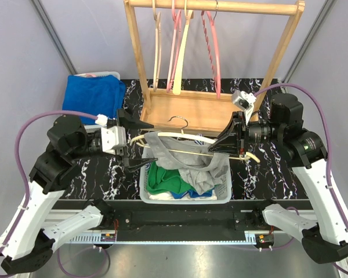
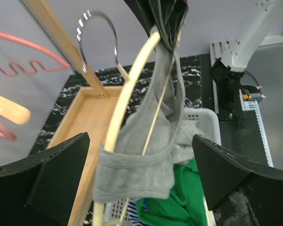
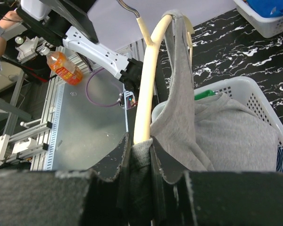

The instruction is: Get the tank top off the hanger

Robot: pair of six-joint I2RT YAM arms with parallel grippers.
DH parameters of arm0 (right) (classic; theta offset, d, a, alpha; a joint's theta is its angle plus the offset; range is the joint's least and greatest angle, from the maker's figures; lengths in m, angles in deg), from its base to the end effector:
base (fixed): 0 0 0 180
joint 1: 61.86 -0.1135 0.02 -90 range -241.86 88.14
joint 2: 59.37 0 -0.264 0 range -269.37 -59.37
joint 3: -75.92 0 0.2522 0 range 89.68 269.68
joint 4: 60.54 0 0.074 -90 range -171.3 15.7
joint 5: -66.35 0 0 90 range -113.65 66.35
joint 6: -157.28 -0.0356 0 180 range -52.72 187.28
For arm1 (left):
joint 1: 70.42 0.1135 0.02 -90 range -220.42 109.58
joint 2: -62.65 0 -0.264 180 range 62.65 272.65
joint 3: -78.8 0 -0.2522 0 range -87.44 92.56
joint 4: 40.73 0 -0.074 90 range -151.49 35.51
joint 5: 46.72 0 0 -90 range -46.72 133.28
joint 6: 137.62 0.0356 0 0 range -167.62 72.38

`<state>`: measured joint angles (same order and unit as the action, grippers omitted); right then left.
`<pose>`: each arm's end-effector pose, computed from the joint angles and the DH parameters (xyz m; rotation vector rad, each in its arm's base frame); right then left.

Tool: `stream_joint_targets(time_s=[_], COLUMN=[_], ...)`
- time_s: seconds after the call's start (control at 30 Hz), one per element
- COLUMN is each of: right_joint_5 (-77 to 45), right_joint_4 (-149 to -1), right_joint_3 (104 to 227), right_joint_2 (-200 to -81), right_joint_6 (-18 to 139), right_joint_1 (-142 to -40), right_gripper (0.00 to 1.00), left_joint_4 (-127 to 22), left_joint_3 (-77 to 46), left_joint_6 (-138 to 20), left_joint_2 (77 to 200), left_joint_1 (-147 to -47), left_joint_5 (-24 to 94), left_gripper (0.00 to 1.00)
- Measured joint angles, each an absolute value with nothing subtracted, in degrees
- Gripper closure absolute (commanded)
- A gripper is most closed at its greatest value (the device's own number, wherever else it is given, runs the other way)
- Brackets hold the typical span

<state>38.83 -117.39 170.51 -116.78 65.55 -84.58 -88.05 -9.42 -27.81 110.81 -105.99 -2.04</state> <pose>0.1390 0.0924 0.4579 -1.0693 1.6074 1.3172 0.0872 -0.0935 0.4778 1.2731 1.1042 -0.8507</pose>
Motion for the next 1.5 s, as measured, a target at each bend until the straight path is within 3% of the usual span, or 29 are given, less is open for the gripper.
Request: stream_joint_targets(time_s=[0.47, 0.63, 0.83, 0.87, 0.97, 1.0, 1.2, 1.3, 1.43, 1.5], right_joint_5=[33.9, 32.5, 32.4, 32.4, 32.6, 32.8, 32.8, 32.8, 31.1, 27.0], right_joint_4=[-120.9, -121.7, -122.4, -122.4, -122.6, -122.6, -122.8, -122.6, -121.9, -120.3], right_joint_3=[175.8, 177.8, 180.8, 181.1, 181.2, 181.2, 180.9, 180.9, 180.7, 180.4], right_joint_2=[-121.2, -121.3, -121.0, -121.0, -120.9, -120.9, -121.2, -121.5, -121.3, -120.9], right_joint_6=[68.6, 69.2, 69.8, 69.9, 69.8, 69.8, 69.4, 69.4, 68.7, 68.1], right_joint_1=[-95.4, -95.7, -95.7, -95.7, -95.8, -95.8, -96.0, -96.0, -96.3, -96.3], right_gripper=[1.0, 1.0, 1.0, 1.0, 1.0, 1.0, 1.0, 0.91, 0.45, 0.43], left_joint_4=[-89.5, -89.8, -91.1, -91.2, -91.2, -91.3, -91.7, -92.1, -91.9, -91.9], left_joint_3=[-15.5, -17.0, -18.4, -18.4, -18.4, -18.4, -18.4, -18.5, -19.0, -20.2], left_joint_6=[-24.2, -23.0, -21.1, -20.8, -20.3, -20.4, -19.7, -19.8, -19.8, -19.5], left_joint_2=[108.1, 108.1, 107.7, 107.7, 107.7, 107.7, 107.5, 107.2, 106.4, 105.6], left_joint_1=[-106.0, -106.0, -106.0, -106.0, -106.0, -106.0, -106.1, -106.1, -106.0, -106.0], left_joint_5=[0.8, 1.3, 1.5, 1.5, 1.6, 1.6, 1.7, 1.9, 2.3, 2.7], left_gripper=[0.01, 0.11, 0.39, 0.51, 0.67, 0.77, 0.98, 1.0, 1.0, 1.0])
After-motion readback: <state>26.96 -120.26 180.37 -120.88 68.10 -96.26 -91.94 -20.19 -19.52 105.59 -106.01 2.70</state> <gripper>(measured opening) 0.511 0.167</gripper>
